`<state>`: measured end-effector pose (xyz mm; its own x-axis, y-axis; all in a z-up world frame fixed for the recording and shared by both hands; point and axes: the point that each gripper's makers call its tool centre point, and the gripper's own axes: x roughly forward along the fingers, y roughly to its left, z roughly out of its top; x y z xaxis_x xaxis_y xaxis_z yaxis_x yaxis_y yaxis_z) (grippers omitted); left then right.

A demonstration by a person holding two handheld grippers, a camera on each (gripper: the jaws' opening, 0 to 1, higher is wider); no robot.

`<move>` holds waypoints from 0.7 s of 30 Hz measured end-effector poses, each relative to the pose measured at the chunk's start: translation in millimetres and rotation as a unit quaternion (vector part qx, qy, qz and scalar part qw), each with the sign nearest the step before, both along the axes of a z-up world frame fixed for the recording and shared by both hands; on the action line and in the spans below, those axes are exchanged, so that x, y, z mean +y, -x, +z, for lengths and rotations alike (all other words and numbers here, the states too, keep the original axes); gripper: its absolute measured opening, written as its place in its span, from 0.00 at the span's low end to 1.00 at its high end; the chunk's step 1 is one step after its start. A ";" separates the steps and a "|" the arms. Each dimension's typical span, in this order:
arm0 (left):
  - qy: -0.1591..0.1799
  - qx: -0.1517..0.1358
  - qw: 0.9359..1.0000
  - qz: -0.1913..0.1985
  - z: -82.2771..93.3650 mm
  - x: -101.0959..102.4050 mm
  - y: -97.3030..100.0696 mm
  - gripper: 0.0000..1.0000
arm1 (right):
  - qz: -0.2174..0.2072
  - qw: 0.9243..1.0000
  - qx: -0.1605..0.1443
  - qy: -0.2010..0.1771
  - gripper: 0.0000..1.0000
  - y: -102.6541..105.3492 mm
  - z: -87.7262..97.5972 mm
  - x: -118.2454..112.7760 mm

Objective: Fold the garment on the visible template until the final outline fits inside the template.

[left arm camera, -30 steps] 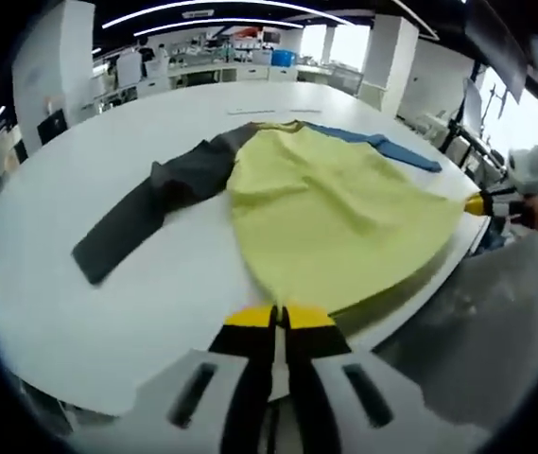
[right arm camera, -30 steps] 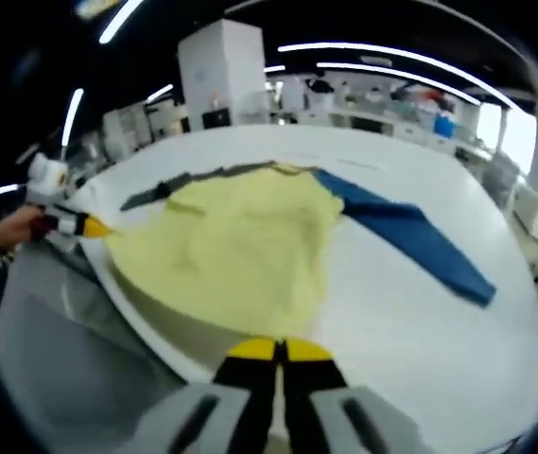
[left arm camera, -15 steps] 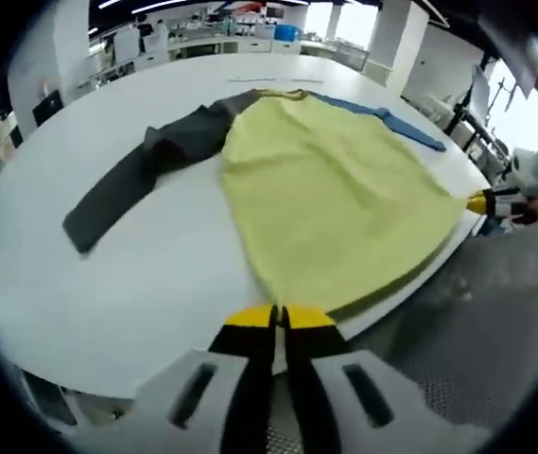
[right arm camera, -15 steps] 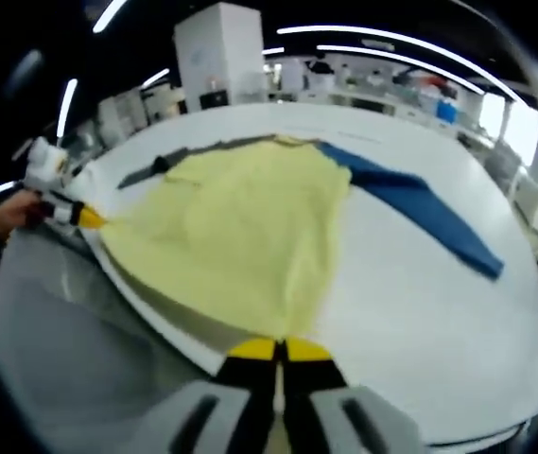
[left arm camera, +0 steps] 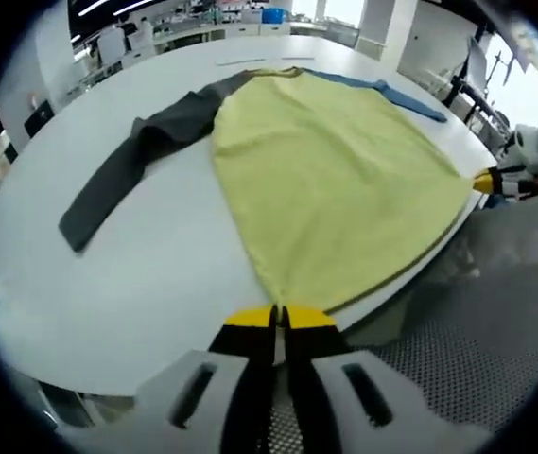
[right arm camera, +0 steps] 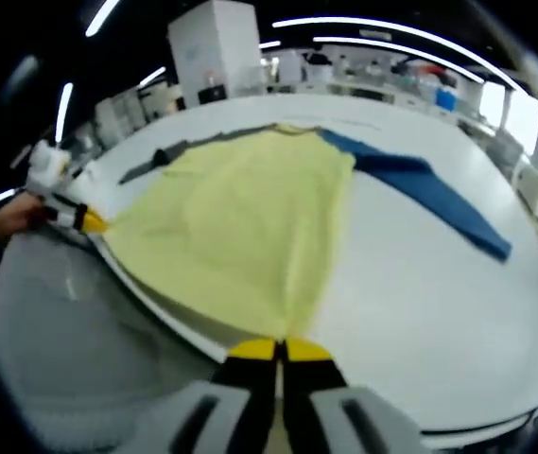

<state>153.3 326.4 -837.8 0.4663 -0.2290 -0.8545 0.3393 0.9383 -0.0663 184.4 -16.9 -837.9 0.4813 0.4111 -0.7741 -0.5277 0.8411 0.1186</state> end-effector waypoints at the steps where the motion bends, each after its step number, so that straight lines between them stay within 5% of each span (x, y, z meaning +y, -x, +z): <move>1: 0.000 0.006 1.000 0.000 -1.8 -0.2 1.7 0.00 | -0.001 1.000 0.002 -0.001 0.00 0.5 -0.5 -0.5; 13: -0.001 0.014 1.000 0.003 -3.3 0.4 3.8 0.01 | -0.024 0.999 0.027 0.006 0.04 12.2 -2.3 -15.8; 21: 0.029 -0.009 1.000 0.002 6.6 -4.5 -1.6 0.17 | -0.078 0.997 0.023 -0.017 0.29 1.8 9.7 -32.5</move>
<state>154.9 321.9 -831.2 0.4829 -0.2761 -0.8310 0.3373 0.9344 -0.1144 182.6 -49.4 -828.2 0.5051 0.3600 -0.7844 -0.3836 0.9078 0.1696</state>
